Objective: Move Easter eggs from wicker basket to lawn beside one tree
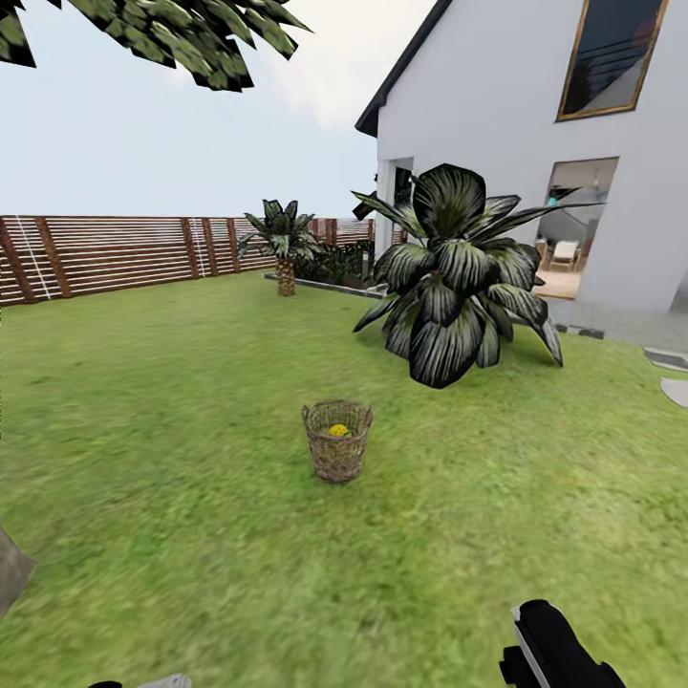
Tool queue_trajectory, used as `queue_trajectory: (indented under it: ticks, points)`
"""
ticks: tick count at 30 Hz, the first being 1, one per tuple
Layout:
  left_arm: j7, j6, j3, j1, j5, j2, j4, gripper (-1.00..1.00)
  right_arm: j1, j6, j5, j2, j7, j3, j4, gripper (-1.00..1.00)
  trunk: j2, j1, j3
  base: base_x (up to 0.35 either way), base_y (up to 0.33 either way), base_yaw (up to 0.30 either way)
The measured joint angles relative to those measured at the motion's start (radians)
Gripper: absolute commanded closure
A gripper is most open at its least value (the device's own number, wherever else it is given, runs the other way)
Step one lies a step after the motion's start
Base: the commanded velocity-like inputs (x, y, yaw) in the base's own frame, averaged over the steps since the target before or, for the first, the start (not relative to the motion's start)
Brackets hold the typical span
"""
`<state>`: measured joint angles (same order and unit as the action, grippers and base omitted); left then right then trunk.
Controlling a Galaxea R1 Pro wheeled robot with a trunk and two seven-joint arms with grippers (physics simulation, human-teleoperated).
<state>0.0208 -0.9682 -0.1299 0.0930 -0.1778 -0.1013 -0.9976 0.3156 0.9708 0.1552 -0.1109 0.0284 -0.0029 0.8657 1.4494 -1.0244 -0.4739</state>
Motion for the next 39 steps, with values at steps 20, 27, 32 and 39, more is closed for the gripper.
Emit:
queue_trajectory:
  ticks: [20, 27, 32, 39]
  points:
    - [0.001, 0.000, 0.002, 0.000, 0.000, 0.020, 0.003, -1.00, 0.000, 0.000, -0.001, 0.000, -0.001, 0.000, 0.000, -1.00, 0.000, 0.000, 0.000, 0.337, 0.000, 0.248]
    - [0.001, 0.000, 0.002, 0.000, -0.002, 0.019, 0.003, -1.00, 0.000, -0.002, 0.000, 0.000, 0.000, 0.000, -0.001, -1.00, 0.000, 0.000, 0.000, 0.337, 0.000, 0.257]
    - [0.001, 0.000, 0.002, 0.000, 0.001, 0.020, 0.003, -1.00, 0.000, -0.001, 0.000, 0.000, 0.000, 0.001, -0.002, -1.00, 0.000, 0.000, 0.000, 0.337, 0.000, 0.226]
    - [0.001, 0.001, 0.002, 0.000, 0.001, 0.021, 0.004, -1.00, 0.000, -0.001, -0.001, -0.001, -0.004, 0.000, 0.000, -1.00, 0.000, 0.000, 0.000, 0.337, 0.000, 0.038]
